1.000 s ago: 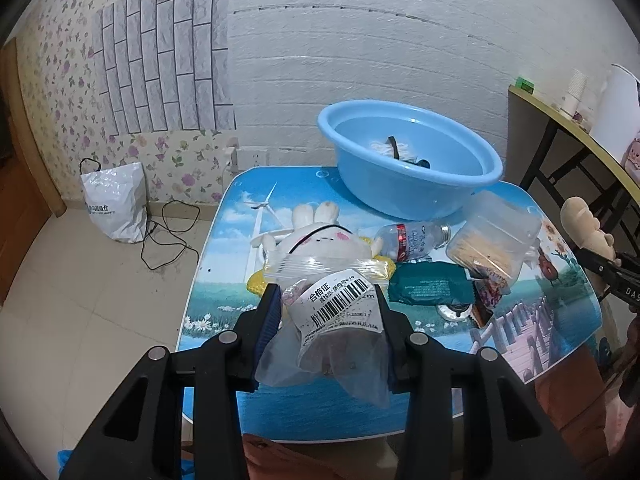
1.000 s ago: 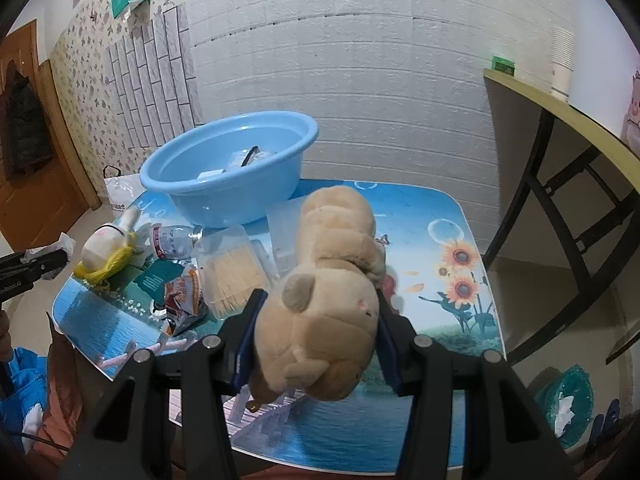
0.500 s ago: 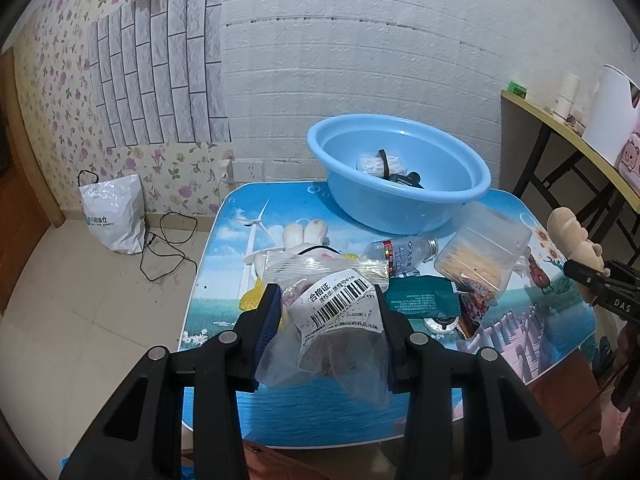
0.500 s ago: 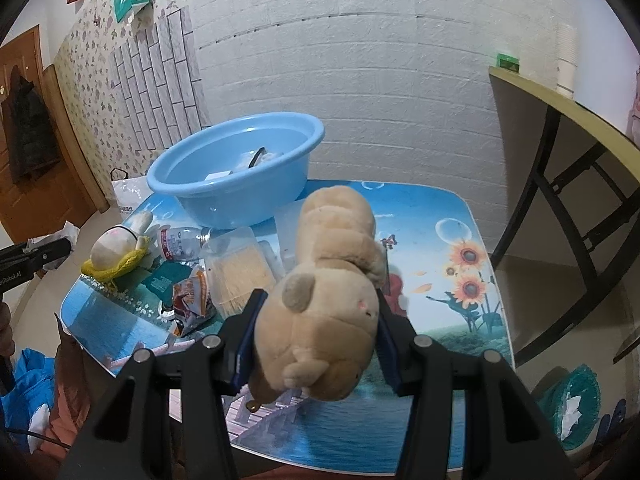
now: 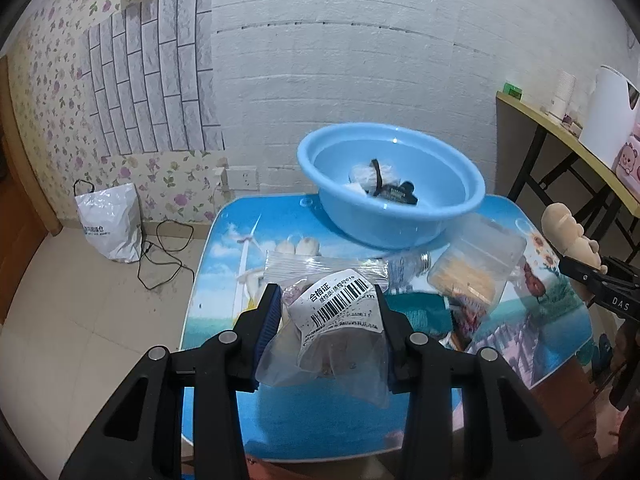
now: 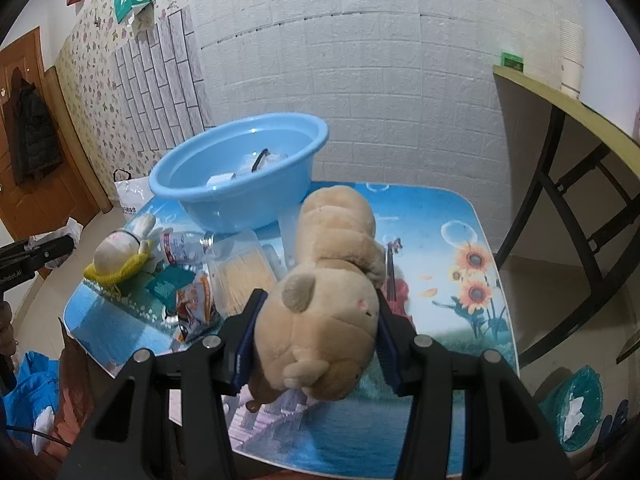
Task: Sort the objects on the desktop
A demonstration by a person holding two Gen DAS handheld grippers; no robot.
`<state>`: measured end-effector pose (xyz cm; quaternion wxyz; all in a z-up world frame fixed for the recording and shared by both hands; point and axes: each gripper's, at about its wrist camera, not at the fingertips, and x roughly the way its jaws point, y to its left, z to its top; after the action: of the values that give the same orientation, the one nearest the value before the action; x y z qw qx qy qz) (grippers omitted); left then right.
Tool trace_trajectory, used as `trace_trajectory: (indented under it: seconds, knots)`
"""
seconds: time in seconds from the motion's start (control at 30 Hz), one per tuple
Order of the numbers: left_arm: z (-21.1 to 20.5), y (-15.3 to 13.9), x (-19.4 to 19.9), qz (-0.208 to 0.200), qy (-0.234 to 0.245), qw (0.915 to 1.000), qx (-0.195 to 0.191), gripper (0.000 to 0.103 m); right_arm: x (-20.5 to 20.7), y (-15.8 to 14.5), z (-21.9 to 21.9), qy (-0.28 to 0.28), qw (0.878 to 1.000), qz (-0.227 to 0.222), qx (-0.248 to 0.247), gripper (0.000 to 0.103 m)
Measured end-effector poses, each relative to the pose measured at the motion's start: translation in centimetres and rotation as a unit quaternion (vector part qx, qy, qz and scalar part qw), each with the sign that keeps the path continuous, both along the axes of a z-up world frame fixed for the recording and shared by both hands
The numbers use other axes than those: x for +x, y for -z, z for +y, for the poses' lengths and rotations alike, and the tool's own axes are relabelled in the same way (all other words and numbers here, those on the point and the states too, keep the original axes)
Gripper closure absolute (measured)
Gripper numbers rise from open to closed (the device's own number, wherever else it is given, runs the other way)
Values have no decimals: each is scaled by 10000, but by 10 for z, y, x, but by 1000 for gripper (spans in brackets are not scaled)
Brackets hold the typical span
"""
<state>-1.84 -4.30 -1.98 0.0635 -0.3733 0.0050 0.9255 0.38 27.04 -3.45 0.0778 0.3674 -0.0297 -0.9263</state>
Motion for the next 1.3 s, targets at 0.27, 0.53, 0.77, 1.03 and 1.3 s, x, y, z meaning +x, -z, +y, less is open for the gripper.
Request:
trace_trajectory:
  seconds: [0.27, 0.53, 0.77, 1.03, 1.3]
  knots:
    - [16, -24, -39, 101, 243, 9996, -71, 61, -24, -19, -14, -206, 9996, 164, -125, 54]
    - [49, -19, -109, -254, 564, 9973, -384, 61, -76, -38, -46, -503, 9981, 289, -206, 54]
    - [80, -8, -148, -439, 873, 9938, -525, 61, -107, -54, -60, -679, 9964, 411, -310, 54]
    - [102, 19, -164, -769, 946, 9906, -623, 61, -122, -43, -64, -752, 9964, 206, -333, 53]
    - [104, 17, -161, -737, 929, 9901, -745, 48, -124, -36, -62, -740, 9965, 117, -381, 53]
